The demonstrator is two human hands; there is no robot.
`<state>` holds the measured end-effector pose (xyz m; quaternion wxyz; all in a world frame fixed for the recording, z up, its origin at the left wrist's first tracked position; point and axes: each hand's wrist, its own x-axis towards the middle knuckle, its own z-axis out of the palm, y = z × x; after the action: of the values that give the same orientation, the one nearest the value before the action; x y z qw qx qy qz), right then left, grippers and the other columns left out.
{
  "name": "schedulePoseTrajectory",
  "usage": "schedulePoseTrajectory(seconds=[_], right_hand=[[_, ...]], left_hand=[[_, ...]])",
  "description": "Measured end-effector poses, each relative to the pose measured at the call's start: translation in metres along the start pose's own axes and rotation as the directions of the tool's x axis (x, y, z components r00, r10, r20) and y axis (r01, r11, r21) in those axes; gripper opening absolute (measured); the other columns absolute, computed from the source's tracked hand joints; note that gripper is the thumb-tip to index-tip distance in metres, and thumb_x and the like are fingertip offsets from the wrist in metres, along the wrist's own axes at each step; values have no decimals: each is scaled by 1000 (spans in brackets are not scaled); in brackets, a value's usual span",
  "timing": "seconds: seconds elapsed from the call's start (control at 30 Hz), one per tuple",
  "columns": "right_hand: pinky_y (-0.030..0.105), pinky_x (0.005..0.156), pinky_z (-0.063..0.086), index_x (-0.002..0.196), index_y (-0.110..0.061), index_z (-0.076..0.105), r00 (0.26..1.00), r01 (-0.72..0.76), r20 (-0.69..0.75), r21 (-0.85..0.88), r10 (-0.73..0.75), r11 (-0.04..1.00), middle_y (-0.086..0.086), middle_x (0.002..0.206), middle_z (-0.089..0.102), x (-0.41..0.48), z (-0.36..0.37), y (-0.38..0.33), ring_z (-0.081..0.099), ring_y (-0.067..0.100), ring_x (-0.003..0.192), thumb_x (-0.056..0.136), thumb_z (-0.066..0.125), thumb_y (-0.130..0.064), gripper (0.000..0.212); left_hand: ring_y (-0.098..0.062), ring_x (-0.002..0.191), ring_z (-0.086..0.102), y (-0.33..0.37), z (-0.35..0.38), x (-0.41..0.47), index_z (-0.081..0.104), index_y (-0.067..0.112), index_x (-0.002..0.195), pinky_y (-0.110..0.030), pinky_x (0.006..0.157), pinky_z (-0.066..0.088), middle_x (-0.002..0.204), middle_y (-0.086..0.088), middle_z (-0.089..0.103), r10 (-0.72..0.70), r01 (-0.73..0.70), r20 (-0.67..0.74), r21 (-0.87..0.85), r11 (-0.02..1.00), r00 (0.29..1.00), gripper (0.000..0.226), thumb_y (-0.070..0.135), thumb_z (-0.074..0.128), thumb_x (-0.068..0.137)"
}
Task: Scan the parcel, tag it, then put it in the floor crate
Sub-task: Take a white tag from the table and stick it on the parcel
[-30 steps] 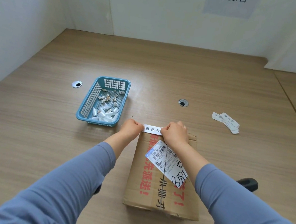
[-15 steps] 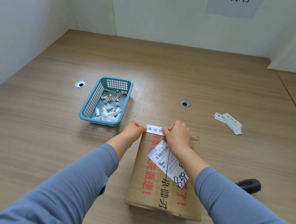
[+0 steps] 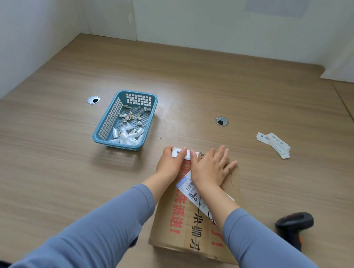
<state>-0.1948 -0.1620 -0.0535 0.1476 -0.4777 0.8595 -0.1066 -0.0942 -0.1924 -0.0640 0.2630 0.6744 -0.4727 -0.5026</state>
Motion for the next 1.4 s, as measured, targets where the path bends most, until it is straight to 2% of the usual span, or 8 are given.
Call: schedulePoseTrajectory(seconds=[0.23, 0.4, 0.67, 0.9, 1.03, 1.17, 1.3, 1.4], right_hand=[[60, 114, -12, 151, 1, 11, 999, -28, 19, -108, 30, 994, 16, 161, 2, -2, 3, -6, -10, 27, 149, 85, 17, -74, 100], [62, 113, -12, 151, 0, 13, 1000, -21, 0, -143, 21, 989, 15, 161, 5, -2, 6, -7, -8, 27, 150, 84, 17, -76, 101], [62, 115, -9, 135, -8, 48, 1000, -9, -24, -107, 6, 994, 13, 159, 22, 1, 8, -5, 2, 28, 150, 95, 21, -57, 69], [59, 115, -9, 129, -13, 53, 998, 10, -60, -50, -13, 999, 8, 156, 30, 2, 10, 0, 8, 25, 149, 102, 22, -36, 48], [56, 116, -8, 130, -14, 50, 997, 23, -68, 13, -22, 1000, 5, 155, 31, 3, 7, 2, 11, 22, 149, 103, 23, -29, 41], [49, 119, -5, 135, -15, 45, 996, 73, -58, 22, -72, 997, 7, 159, 23, 4, 2, 13, 8, 22, 150, 104, 25, -27, 39], [44, 121, -2, 144, -23, 39, 988, 146, -43, 7, -145, 989, 5, 161, 15, 0, -3, 34, 5, 22, 150, 103, 26, -35, 44], [48, 119, -2, 146, -29, 34, 987, 159, -28, 2, -159, 987, 2, 162, 11, -5, -9, 46, 2, 21, 150, 101, 29, -43, 47]], left_hand=[[-22, 100, 63, -3, 2, 0, 46, 17, 125, -35, 89, 49, 112, -2, 66, 28, -23, -55, 87, 996, 998, 47, 48, 49, 90], [-24, 99, 61, -2, 3, 0, 46, 15, 125, -31, 82, 44, 111, -6, 65, 62, -52, -70, 141, 989, 996, 42, 43, 44, 94], [-29, 101, 60, -5, 1, 3, 52, 12, 114, -35, 84, 44, 109, -9, 65, 109, -90, -88, 203, 975, 990, 37, 40, 33, 99], [-27, 85, 56, -5, 1, 1, 49, 13, 96, -31, 73, 38, 86, -2, 56, 119, -89, -119, 230, 969, 986, 36, 37, 23, 102], [-26, 91, 56, -3, -3, -2, 53, 10, 110, -29, 76, 38, 93, -2, 57, 130, -103, -116, 211, 972, 985, 39, 34, 23, 103], [-27, 107, 58, -8, -9, -5, 51, 13, 125, -32, 90, 43, 116, -7, 62, 156, -142, -62, 193, 971, 986, 38, 31, 26, 102], [-22, 115, 57, -19, -13, -10, 49, 18, 132, -40, 102, 44, 124, -4, 61, 187, -190, 37, 111, 976, 982, 42, 35, 29, 99], [-12, 109, 61, -29, -18, -18, 47, 26, 135, -39, 100, 47, 120, 6, 64, 194, -199, 123, 26, 980, 973, 40, 35, 37, 97]])
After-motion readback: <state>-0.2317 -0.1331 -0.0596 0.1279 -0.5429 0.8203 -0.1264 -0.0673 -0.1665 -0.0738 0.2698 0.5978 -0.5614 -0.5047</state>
